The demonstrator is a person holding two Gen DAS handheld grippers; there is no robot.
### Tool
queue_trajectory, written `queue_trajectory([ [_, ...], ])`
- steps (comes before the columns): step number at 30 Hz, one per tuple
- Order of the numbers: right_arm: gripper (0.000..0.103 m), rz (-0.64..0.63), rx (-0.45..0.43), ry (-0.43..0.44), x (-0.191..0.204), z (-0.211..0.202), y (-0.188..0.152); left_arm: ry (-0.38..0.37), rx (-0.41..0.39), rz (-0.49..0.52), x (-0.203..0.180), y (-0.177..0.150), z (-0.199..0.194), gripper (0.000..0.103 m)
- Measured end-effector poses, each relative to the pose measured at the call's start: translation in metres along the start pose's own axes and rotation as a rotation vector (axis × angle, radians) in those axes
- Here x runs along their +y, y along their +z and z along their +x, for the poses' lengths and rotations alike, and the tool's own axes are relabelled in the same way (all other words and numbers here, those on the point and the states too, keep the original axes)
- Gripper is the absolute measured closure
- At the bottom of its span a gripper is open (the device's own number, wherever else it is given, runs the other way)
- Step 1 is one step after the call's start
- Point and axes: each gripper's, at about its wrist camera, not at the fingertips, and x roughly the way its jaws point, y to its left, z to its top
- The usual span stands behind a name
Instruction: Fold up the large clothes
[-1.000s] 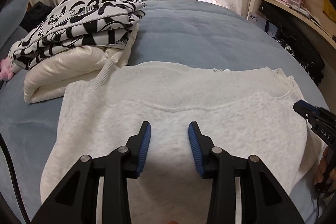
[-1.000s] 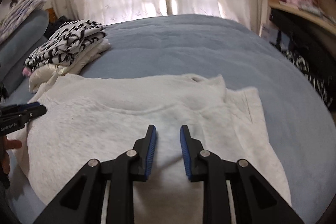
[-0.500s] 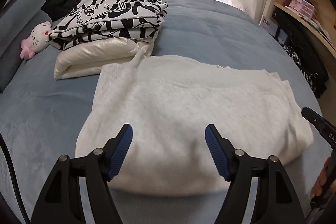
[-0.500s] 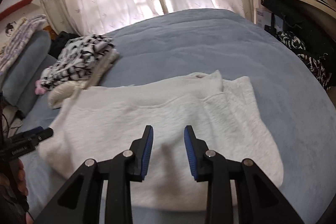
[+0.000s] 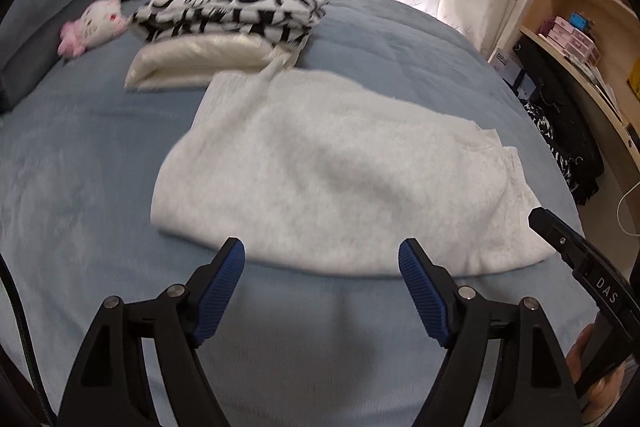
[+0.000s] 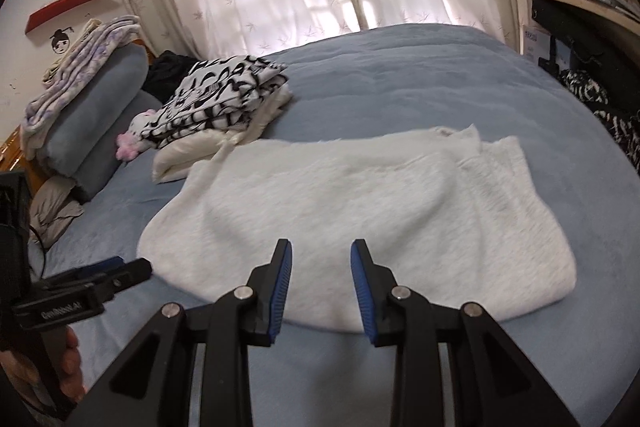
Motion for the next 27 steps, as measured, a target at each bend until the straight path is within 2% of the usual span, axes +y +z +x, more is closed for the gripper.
queue_trajectory([
  [4, 0.073, 0.008, 0.035, 0.016, 0.005, 0.005, -0.016, -0.035, 0.056, -0.071, 0.014, -0.019, 0.009, 0.025],
  [8, 0.073, 0.012, 0.068, 0.014, 0.008, 0.012, -0.028, -0.038, 0.105, -0.118, 0.027, -0.034, 0.023, 0.025],
  [13, 0.073, 0.031, 0.099, 0.026, 0.008, 0.020, -0.040, -0.076, 0.125, -0.185, 0.042, -0.046, 0.038, 0.025],
  [16, 0.073, 0.040, 0.113, 0.037, 0.008, 0.025, -0.044, -0.141, 0.114, -0.261, 0.054, -0.051, 0.051, 0.025],
  [20, 0.073, 0.034, 0.128, 0.043, 0.012, 0.034, -0.049, -0.188, 0.074, -0.341, 0.068, -0.052, 0.069, 0.025],
  [23, 0.073, 0.028, 0.134, 0.049, 0.014, 0.040, -0.049, -0.198, 0.019, -0.365, 0.074, -0.045, 0.084, 0.025],
  [27, 0.073, 0.014, 0.136, 0.059, 0.017, 0.046, -0.047, -0.203, -0.013, -0.399, 0.081, -0.032, 0.105, 0.025],
])
